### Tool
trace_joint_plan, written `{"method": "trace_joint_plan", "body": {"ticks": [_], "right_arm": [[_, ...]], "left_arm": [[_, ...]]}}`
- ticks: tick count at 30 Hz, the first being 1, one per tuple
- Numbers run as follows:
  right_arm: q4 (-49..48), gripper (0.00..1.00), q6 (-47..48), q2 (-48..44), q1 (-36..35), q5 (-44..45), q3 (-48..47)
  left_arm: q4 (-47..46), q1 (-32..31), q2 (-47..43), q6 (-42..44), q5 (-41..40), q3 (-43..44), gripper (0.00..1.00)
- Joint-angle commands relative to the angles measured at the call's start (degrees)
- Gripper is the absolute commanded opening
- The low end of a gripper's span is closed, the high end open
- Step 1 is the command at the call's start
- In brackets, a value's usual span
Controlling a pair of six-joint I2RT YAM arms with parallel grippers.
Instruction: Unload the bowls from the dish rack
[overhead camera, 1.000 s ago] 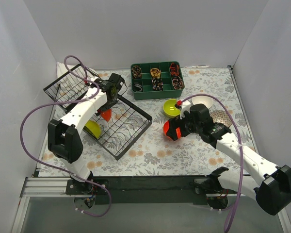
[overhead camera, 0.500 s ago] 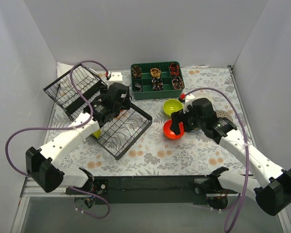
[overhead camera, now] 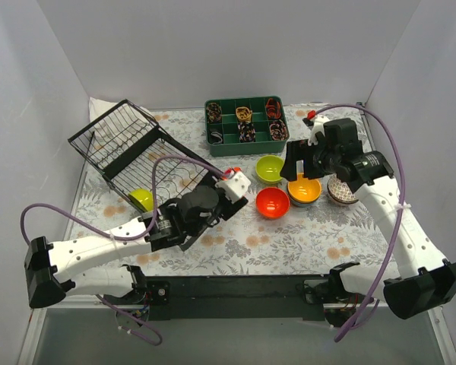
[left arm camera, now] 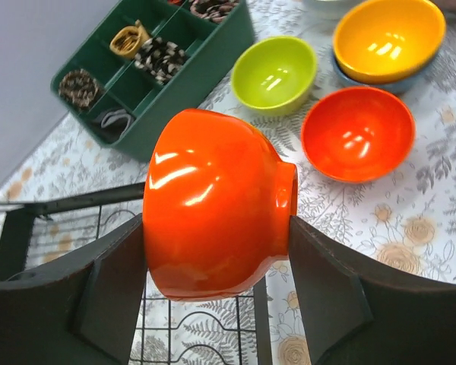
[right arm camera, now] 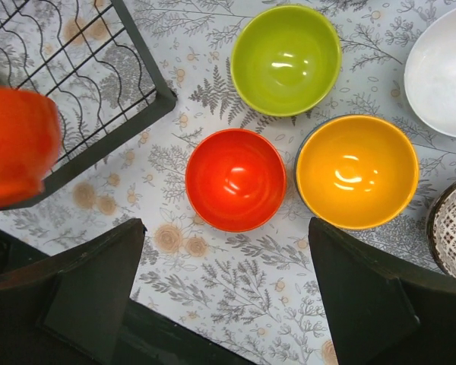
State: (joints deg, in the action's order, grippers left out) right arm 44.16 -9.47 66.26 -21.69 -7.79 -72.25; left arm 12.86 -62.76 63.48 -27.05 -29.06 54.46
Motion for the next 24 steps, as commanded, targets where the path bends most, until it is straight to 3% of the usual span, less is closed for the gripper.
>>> {"method": "trace_joint_plan", "body": {"ticks": [1, 6, 12, 20, 24], "right_arm": [[8.3, 0.96, -2.7, 2.9, 0.5, -4.7, -8.5], [12.5, 0.95, -4.7, 6.1, 0.4, -8.1, -13.4], [13.8, 0.94, -6.3, 8.0, -1.9, -10.7, -12.9], [14.1, 0.93, -7.9, 10.3, -4.8, -10.7, -11.6], [14.1, 0.92, -8.0, 12.7, -6.3, -9.7, -11.6]], "left_arm": [[-11.4, -8.6, 0.2, 13.6, -7.1, -3.6, 0.08], [-28.4, -16.8, 3.5, 26.1, -13.3, -10.5, 0.07], [-47.0, -20.0, 10.3, 41.4, -14.4, -15.5, 0.07], [-55.4, -20.3, 15.3, 48.1, -12.3, -16.6, 0.07], [-54.3, -20.2, 16.3, 47.8, -11.1, -15.9, 0.08]]}}
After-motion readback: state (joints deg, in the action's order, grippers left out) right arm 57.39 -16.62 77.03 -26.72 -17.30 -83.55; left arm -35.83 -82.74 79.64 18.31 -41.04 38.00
